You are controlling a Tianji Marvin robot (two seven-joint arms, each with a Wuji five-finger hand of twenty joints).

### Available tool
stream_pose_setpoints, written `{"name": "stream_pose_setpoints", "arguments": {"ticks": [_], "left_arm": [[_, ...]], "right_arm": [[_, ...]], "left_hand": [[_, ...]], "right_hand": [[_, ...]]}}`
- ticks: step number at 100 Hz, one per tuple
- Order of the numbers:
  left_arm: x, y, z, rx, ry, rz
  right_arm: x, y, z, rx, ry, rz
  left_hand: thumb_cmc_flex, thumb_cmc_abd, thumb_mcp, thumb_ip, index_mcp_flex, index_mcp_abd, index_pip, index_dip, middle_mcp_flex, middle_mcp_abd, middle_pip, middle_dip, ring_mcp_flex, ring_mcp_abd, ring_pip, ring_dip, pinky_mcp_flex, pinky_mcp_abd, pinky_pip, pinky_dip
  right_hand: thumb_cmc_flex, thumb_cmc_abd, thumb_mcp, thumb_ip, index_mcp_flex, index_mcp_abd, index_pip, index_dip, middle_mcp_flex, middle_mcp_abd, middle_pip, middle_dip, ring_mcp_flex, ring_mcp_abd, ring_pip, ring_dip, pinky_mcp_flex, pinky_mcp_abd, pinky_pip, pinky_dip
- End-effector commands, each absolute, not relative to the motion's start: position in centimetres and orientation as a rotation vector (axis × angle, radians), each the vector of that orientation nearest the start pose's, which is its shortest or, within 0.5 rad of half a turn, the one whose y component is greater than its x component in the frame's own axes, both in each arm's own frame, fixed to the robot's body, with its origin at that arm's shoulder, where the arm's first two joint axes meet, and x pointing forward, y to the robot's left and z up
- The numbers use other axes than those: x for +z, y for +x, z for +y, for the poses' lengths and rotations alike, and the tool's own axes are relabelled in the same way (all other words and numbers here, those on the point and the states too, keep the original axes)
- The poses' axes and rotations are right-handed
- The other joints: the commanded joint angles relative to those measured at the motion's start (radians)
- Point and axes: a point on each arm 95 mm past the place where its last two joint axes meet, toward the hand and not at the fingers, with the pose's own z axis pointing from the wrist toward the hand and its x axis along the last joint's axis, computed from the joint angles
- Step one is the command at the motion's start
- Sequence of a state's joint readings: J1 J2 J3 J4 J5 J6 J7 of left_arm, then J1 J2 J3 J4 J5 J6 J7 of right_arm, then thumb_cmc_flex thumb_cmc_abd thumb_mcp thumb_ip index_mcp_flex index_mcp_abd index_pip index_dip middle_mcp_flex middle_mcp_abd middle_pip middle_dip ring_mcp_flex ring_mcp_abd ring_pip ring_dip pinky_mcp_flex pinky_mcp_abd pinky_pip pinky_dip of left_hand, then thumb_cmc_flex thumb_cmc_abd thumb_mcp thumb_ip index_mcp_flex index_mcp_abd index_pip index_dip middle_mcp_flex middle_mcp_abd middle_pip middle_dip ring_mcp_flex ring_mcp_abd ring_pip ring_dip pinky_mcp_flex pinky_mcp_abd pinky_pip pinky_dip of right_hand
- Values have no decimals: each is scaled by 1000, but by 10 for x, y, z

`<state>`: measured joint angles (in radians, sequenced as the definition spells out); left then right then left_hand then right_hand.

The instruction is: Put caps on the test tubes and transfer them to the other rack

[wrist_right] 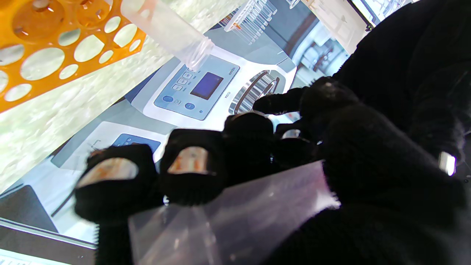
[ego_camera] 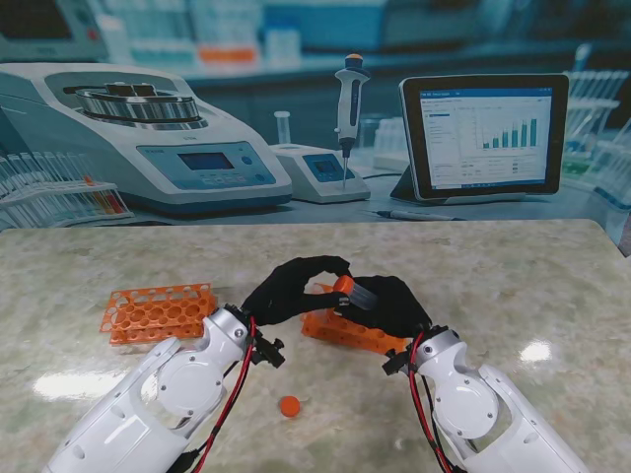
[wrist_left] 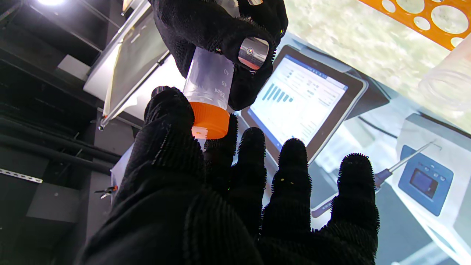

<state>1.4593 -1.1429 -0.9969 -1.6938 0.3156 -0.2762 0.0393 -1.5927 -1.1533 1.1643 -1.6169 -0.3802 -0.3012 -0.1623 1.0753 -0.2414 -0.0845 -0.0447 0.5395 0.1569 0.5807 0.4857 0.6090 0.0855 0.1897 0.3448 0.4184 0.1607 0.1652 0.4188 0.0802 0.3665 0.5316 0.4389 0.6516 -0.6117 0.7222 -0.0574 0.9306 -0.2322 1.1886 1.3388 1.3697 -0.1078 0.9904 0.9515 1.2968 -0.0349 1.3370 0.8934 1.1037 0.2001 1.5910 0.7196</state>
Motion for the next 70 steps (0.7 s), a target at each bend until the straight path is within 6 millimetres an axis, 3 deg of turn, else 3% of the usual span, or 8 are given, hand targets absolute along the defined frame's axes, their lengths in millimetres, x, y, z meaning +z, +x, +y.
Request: {"name": "stream_pose_setpoints", "arguments": {"ticks": [1,32,70], "left_arm": [[-267,380,-118,-2436,-1460,1332],[-268,380,-118,-2431,-1456,1355],[-271,380,-119,-2419,-1450,1382]], "right_arm": [[-306,378,50,-2565,-1740,-1210],[-304,379,50,-2569,-1728,-1211],[-302,378,50,-2575,-1720,-1209]], "left_hand": [[216,56,119,49,149,-117,172,1,25,-42,9,14,23,-31,15,11,0,-1,39,-5],[215,57,134,42,211,-134,112,-56,37,-54,9,10,28,-30,15,10,-6,-2,36,-12],[216,37,182,44,272,-205,21,-122,49,-59,3,0,36,-33,14,9,-8,-2,30,-14]], "right_hand": [[4,18,-13,-19,5,-40,14,21,-4,-7,14,-6,21,-33,34,12,19,2,40,4],[3,17,-14,-19,5,-40,14,21,-3,-8,15,-6,21,-34,34,12,19,-1,40,4],[3,18,-14,-19,5,-41,14,22,-2,-8,15,-7,21,-35,35,12,19,-1,41,4]]}}
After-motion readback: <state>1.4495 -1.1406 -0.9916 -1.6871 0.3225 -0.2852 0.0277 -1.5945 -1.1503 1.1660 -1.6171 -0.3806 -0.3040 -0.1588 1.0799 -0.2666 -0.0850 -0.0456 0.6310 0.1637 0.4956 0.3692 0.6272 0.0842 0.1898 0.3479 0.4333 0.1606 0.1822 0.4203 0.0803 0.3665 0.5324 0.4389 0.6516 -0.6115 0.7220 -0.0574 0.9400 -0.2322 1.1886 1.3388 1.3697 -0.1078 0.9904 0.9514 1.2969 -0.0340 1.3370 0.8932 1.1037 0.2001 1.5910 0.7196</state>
